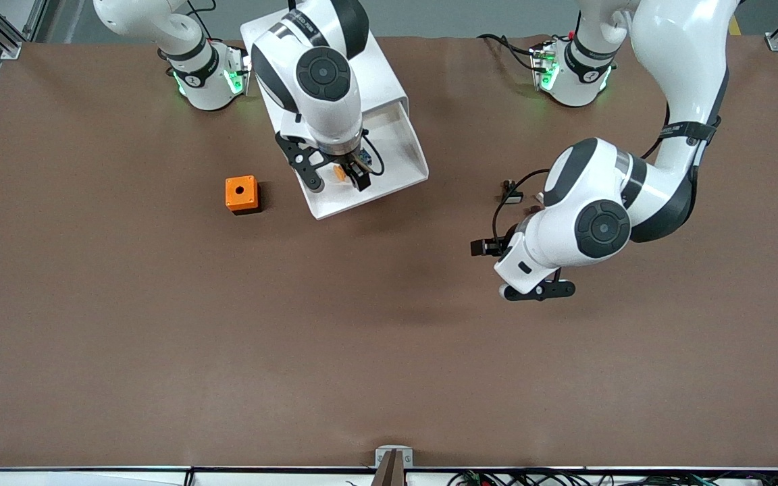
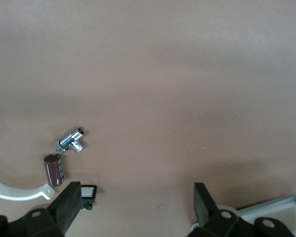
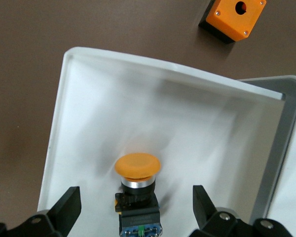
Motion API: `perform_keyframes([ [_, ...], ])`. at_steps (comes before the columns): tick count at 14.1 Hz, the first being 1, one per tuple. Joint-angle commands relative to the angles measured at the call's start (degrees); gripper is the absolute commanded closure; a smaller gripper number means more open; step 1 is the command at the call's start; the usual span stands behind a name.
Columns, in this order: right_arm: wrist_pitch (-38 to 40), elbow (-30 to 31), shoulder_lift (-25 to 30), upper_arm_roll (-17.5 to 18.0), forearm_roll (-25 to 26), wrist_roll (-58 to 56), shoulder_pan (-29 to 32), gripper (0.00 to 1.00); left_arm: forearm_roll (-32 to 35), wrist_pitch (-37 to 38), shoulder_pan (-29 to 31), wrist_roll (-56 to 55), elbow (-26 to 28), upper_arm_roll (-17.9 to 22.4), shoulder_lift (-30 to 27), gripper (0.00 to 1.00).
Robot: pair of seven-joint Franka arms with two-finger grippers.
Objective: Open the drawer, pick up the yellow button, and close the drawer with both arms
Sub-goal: 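Grasp the yellow push button in the drawer with the right gripper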
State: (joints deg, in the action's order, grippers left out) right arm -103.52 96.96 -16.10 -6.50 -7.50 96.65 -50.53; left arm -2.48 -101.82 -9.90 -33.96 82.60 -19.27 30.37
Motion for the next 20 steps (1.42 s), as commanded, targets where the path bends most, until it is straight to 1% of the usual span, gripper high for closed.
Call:
perform_keyframes([
  [1,-0.27,0.78,0.64,-0.53,-0.23,1.52,-1.24,0.00,4.39,0.04,-1.17,-7.16,-0.16,-0.06,-0.49,0.00],
  [6,-0.80,0.78,-1.03,-0.62,-0.15,1.52,-2.99,0.00,5.55,-2.77,-1.26,-11.29,-0.16,0.20,-0.32,0.00],
  [7,-0.89,0.78,-1.21,-0.62,-0.15,1.52,-3.00,0.04,5.55,-3.21,-1.26,-12.26,-0.16,0.20,-0.23,0.00],
  [8,-0.89,0.69,-1.21,-0.53,-0.15,1.52,-3.00,0.14,5.73,-3.47,-1.78,-13.49,-0.16,0.29,-0.14,0.00],
  [11,-0.63,0.43,-1.21,-0.53,-0.15,1.44,-2.82,0.65,9.85,-4.00,-2.40,-16.92,-0.16,-0.24,-0.14,0.00],
  [12,-0.45,0.17,-1.21,-0.62,-0.15,1.35,-2.73,0.78,10.03,-4.61,-2.49,-17.45,-0.16,-0.24,-0.14,0.00],
  [13,-0.28,-0.01,-1.12,-0.62,-0.15,1.35,-2.65,0.86,10.03,-4.97,-2.49,-17.55,-0.08,-0.32,-0.14,0.00],
  [14,-0.27,-0.27,-1.12,-0.62,-0.15,1.43,-2.65,0.91,10.03,-5.06,-2.49,-17.63,-0.08,-0.33,-0.05,0.00],
  [17,0.77,-3.25,-1.12,-0.88,-0.06,1.09,-2.03,0.93,10.03,-5.14,-3.45,-18.69,-0.16,-0.33,-0.05,0.00],
  [20,7.26,-10.27,-1.12,-0.89,-0.23,0.38,1.03,0.93,10.03,-6.37,-4.16,-20.00,-0.08,-0.24,-0.05,0.00],
])
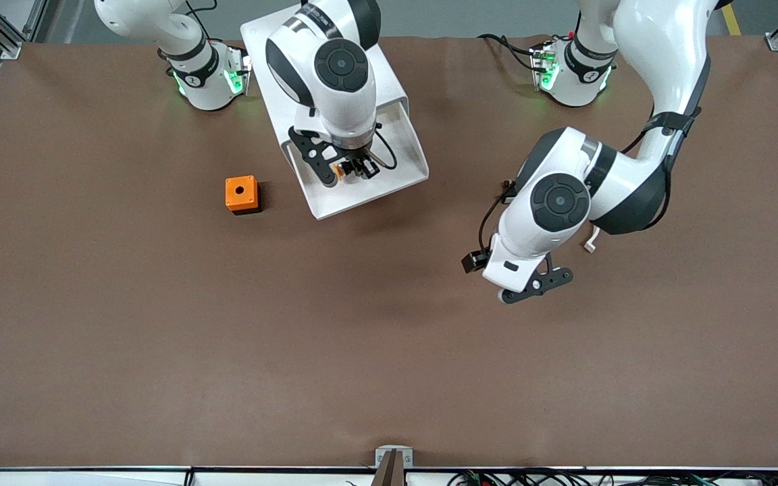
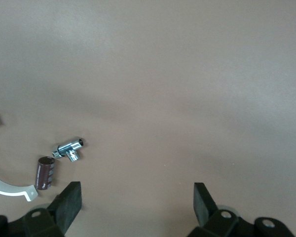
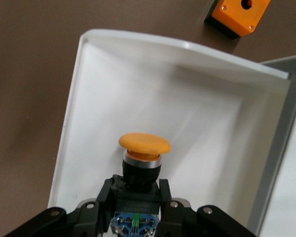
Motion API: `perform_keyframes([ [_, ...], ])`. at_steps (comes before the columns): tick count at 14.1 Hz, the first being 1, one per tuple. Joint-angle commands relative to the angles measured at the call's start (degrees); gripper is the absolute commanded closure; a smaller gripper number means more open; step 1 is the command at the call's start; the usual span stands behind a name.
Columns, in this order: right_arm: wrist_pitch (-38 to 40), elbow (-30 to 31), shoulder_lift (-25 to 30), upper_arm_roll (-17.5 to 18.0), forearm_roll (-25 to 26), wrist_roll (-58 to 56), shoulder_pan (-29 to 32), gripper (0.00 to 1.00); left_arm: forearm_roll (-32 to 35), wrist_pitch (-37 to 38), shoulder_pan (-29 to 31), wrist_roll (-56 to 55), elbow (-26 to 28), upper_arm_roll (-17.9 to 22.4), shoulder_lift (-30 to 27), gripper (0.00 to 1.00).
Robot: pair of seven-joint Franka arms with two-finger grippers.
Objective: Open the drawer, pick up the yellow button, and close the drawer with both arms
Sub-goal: 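Grasp the yellow push button in the drawer with the right gripper, then lift the button out with the right gripper while the left gripper reaches the drawer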
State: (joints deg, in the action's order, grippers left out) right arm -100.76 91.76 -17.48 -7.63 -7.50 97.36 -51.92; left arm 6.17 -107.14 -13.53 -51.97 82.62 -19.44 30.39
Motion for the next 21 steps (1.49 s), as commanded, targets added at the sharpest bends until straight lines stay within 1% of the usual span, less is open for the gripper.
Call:
perform_keyframes([
  [1,5.74,-6.75,0.25,0.25,-0.24,-0.77,3.74,0.93,1.38,-1.92,-0.62,-2.26,-0.09,-0.07,-0.07,0.00],
  [3,9.25,-9.39,0.52,0.25,-0.32,-6.54,6.90,0.93,1.38,-3.25,-0.79,-3.57,-0.09,-0.16,-0.07,0.00],
  [5,13.47,-11.07,1.04,0.16,-0.24,-17.06,11.63,0.93,1.38,-5.00,-2.54,-5.68,0.35,-0.25,-0.16,0.00],
  [8,16.82,-10.99,1.84,-0.19,0.46,-37.00,18.76,0.93,1.47,-7.19,-6.41,-10.41,1.14,-0.16,-0.07,0.00],
  [10,17.79,-10.46,1.92,-0.19,0.55,-54.82,24.47,0.93,1.47,-10.35,-8.34,-13.15,3.85,-0.16,-0.68,0.00],
  [11,17.80,-10.29,1.75,-0.19,0.73,-61.44,27.28,0.93,1.47,-11.41,-9.13,-14.81,4.91,-0.16,-1.03,0.00],
  [13,17.27,-9.76,1.49,-0.19,2.04,-69.64,31.16,0.93,1.47,-12.74,-10.80,-17.63,6.41,-0.25,-1.56,0.00],
  [15,15.26,-8.62,1.31,-0.19,4.76,-78.16,34.67,0.93,1.30,-12.83,-12.30,-18.69,6.86,-0.60,-1.56,0.00],
  [16,12.98,-6.87,1.40,-0.19,5.82,-82.82,36.17,0.93,1.21,-12.83,-12.39,-18.78,7.64,-1.73,-1.48,0.00],
  [18,8.33,-3.27,1.40,-0.19,7.75,-88.63,39.50,0.93,0.86,-12.74,-12.31,-18.70,8.96,-3.32,-1.48,0.00],
  [20,4.19,-0.80,1.40,-0.19,8.20,-95.39,42.93,0.93,0.33,-12.74,-12.22,-18.34,9.41,-5.16,-0.95,0.00],
  [21,2.52,0.51,1.40,-0.28,8.55,-97.00,44.08,0.93,-0.54,-12.66,-12.13,-18.34,9.41,-6.13,-0.69,0.00],
])
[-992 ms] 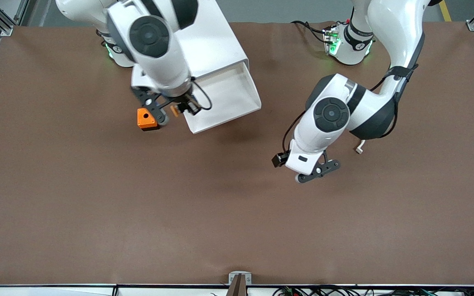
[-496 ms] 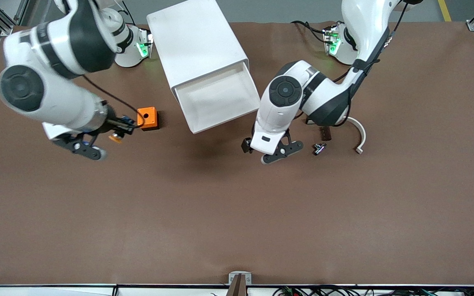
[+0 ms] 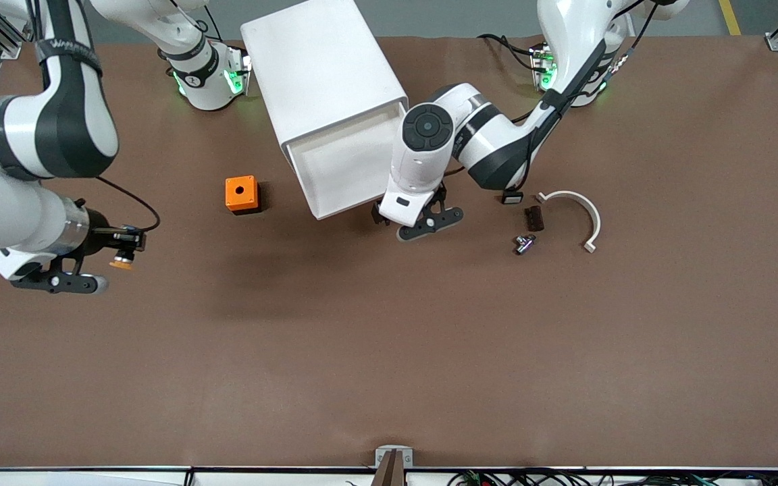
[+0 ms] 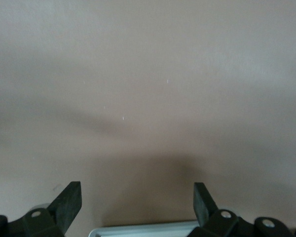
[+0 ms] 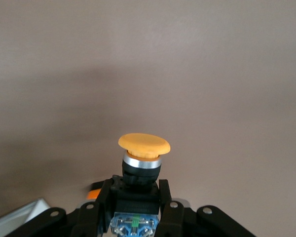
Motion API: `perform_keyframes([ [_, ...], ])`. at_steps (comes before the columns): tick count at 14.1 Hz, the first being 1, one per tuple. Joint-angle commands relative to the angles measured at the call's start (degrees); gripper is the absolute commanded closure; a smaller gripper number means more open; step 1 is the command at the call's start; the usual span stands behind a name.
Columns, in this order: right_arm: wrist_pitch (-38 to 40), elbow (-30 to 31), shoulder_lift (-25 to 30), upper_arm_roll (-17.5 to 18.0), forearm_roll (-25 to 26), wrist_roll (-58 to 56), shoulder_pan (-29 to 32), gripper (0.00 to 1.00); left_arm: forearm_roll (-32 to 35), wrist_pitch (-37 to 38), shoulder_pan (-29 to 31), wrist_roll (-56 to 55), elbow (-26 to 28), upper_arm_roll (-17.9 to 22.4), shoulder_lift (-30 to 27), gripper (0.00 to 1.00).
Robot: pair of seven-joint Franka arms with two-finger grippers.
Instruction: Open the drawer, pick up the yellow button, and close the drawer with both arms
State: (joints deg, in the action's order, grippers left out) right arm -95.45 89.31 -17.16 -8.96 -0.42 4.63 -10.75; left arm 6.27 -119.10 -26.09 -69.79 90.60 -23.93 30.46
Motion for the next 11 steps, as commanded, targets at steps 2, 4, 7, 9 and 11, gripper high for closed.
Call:
perform_keyframes([
  [2,-4.47,3.59,0.99,1.13,3.31,-7.16,5.21,0.93,-4.41,-0.60,0.26,-0.26,1.42,-2.17,-0.58,0.00],
  [4,-7.01,4.38,0.55,1.13,4.64,-10.15,7.75,0.93,-5.56,-0.60,-0.01,-1.31,1.51,-3.57,-0.49,0.00],
  [7,-15.18,7.72,-0.94,1.13,4.91,-15.07,11.97,0.93,-6.80,-0.60,-0.10,-2.10,2.12,-4.64,-0.40,0.00],
  [9,-18.26,7.81,-3.22,1.13,4.91,-18.50,14.17,0.92,-6.89,-0.60,-0.01,-3.50,2.47,-5.95,-0.40,0.00],
  [11,-22.30,7.81,-6.12,1.22,4.82,-22.45,16.98,0.92,-6.89,-0.60,-0.01,-4.99,2.47,-7.44,-0.40,0.00],
])
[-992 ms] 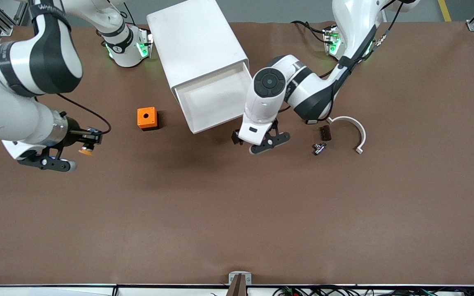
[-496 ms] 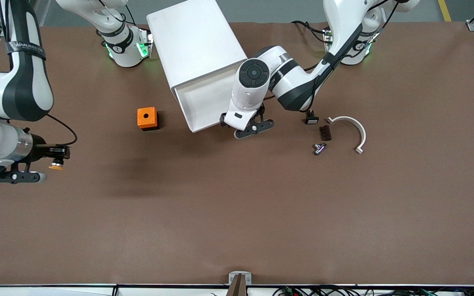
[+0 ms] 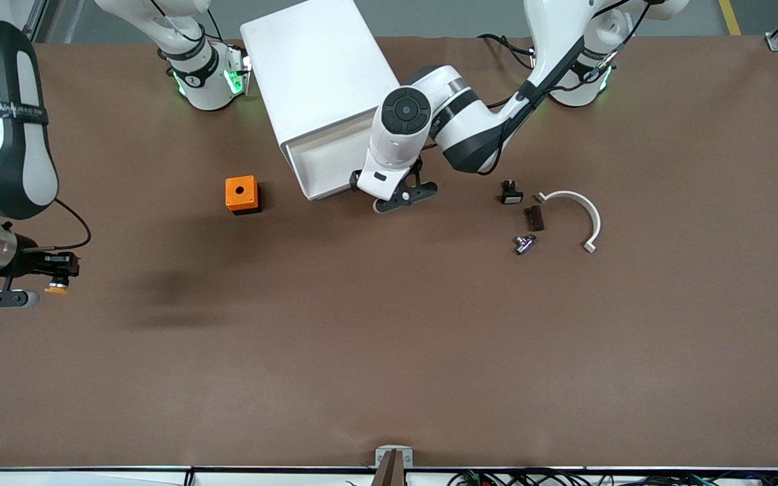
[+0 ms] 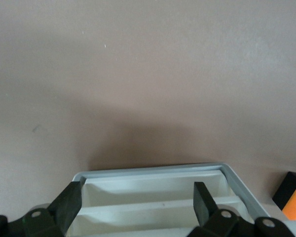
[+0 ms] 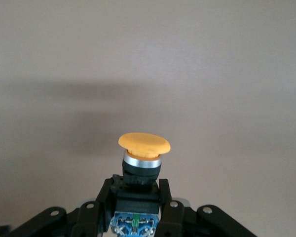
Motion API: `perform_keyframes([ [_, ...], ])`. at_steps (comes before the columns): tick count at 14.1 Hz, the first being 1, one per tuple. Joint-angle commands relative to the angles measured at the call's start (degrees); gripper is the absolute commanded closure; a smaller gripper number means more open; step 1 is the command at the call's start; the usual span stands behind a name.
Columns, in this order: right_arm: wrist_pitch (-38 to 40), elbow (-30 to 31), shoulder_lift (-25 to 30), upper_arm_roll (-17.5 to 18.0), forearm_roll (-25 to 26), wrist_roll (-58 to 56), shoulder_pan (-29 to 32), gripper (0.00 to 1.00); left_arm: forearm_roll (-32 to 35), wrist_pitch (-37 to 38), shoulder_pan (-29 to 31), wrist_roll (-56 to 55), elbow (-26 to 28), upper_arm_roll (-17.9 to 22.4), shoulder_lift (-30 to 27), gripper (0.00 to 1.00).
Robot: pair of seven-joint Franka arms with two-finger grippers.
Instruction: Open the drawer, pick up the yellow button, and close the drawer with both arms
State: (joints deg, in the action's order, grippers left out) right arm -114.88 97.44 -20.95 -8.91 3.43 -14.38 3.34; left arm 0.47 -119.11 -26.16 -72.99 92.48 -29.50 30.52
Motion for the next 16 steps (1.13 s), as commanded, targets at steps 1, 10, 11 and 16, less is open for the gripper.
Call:
perform_keyframes([
  [1,-5.06,-0.32,-3.90,1.18,0.97,-7.20,4.29,0.93,-1.09,-0.60,0.06,-2.76,0.59,-2.66,-0.46,0.00],
  [10,-13.69,-0.76,-13.50,1.44,0.09,-14.10,9.84,0.90,-1.09,-0.86,-1.96,-7.34,1.21,-6.54,-0.11,0.00],
  [11,-15.18,-0.76,-14.80,1.44,0.09,-14.10,9.84,0.89,-1.09,-1.03,-2.66,-8.04,1.21,-6.54,0.07,0.00],
  [16,-17.21,-0.59,-16.75,1.44,0.09,-14.19,10.46,0.89,-1.09,-1.04,-4.42,-8.83,1.12,-6.62,0.77,0.00],
])
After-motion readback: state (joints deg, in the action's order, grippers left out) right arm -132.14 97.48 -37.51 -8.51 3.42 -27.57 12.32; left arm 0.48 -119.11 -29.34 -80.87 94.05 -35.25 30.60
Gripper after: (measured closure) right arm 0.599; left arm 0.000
